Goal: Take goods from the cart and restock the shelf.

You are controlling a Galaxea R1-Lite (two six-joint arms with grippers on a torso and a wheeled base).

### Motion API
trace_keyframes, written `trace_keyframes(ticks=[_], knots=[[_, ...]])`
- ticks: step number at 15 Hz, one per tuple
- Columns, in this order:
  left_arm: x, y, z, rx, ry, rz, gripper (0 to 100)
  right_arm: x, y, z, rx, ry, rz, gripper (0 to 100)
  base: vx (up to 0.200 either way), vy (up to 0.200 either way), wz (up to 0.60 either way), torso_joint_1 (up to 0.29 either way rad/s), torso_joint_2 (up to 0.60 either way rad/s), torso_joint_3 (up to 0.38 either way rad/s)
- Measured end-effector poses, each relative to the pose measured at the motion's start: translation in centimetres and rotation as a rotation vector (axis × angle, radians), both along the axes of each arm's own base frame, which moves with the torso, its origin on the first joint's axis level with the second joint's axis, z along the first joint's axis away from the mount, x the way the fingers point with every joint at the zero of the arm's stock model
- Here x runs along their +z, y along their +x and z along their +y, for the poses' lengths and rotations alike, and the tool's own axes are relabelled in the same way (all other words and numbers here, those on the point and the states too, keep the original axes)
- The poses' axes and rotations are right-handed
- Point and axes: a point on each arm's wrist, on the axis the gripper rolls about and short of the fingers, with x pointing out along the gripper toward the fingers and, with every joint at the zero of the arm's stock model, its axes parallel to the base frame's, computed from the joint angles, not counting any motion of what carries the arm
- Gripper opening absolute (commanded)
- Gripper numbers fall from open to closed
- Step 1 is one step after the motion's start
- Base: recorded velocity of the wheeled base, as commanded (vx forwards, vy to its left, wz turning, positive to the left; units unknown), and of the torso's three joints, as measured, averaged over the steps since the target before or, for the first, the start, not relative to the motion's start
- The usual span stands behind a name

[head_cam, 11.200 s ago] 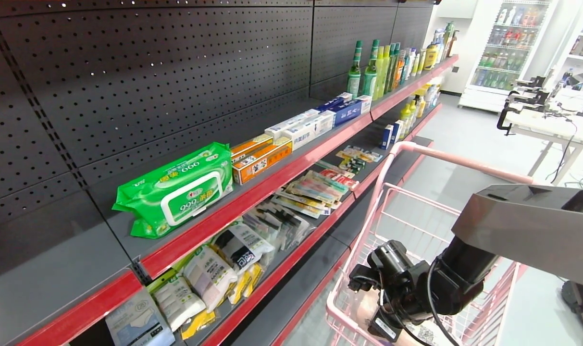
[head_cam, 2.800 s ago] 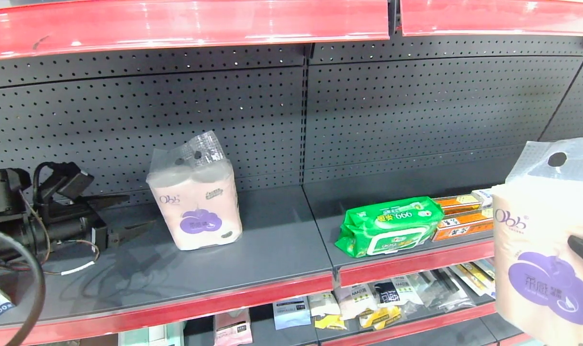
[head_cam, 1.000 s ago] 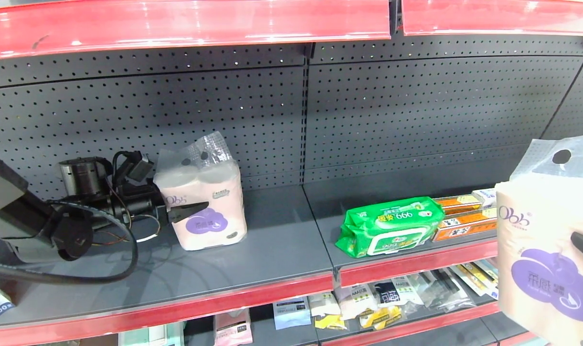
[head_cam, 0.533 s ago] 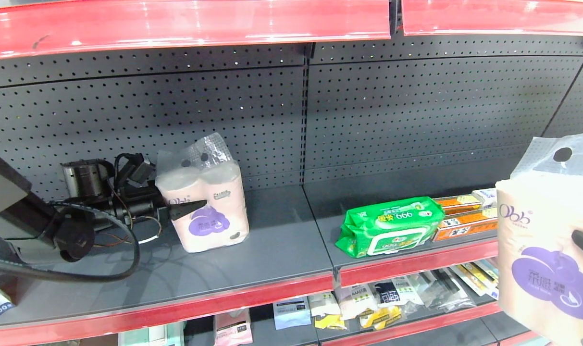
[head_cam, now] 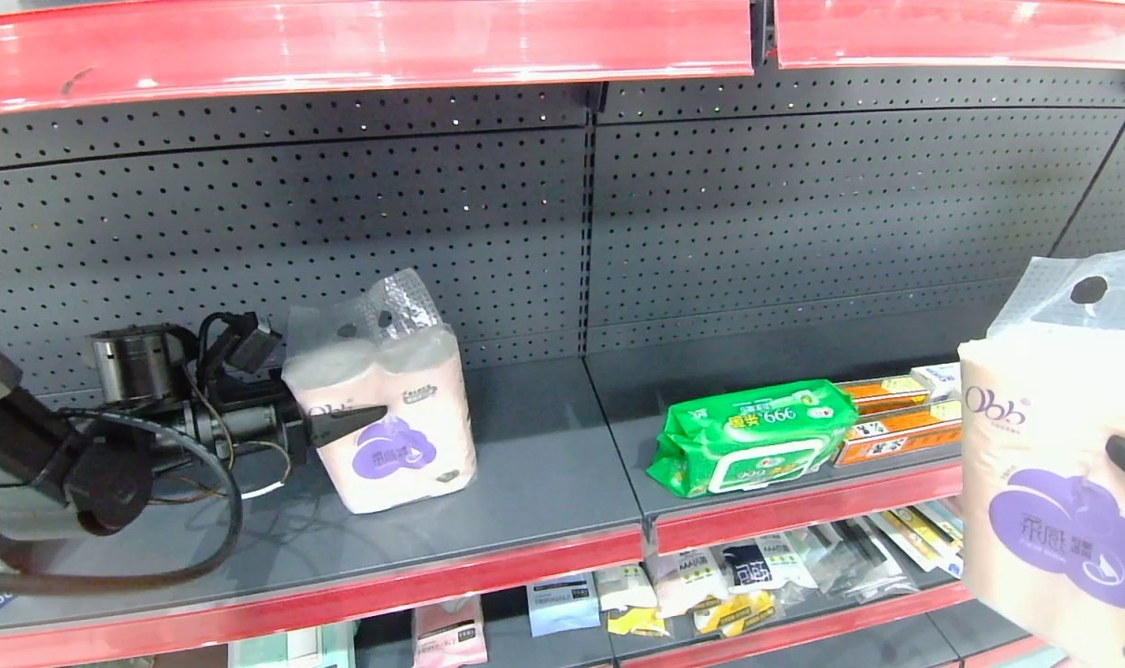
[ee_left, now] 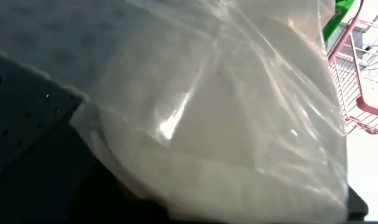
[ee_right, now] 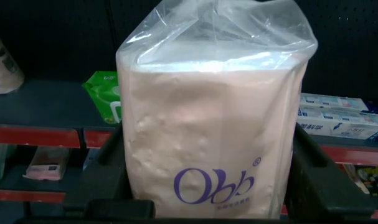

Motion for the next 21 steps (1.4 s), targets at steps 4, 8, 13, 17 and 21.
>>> trace_keyframes(ticks=[4,8,13,17,21], knots=[[0.5,-2.0,1.1,0.02,-0.001,0.001,0,0.1,0.2,0.0,0.001,0.0,0.005,0,0.0,0.0,0.0,0.0,0.0,0.0],[0.5,-4.1,1.6,0.012,0.015,-0.016,0,0.2,0.3,0.0,0.001,0.001,0.002,0,0.0,0.0,0.0,0.0,0.0,0.0],[0.2,-5.1,2.4,0.003,0.029,-0.038,0,0.6,0.4,0.0,0.001,0.001,-0.007,0,0.0,0.0,0.0,0.0,0.0,0.0],[0.0,-6.2,2.7,-0.006,0.02,-0.03,0,0.9,0.4,0.0,0.0,0.004,-0.013,0,0.0,0.0,0.0,0.0,0.0,0.0],[-0.4,-7.3,3.0,-0.008,0.023,-0.027,0,1.0,0.6,0.0,0.0,0.005,-0.014,0,0.0,0.0,0.0,0.0,0.0,0.0]])
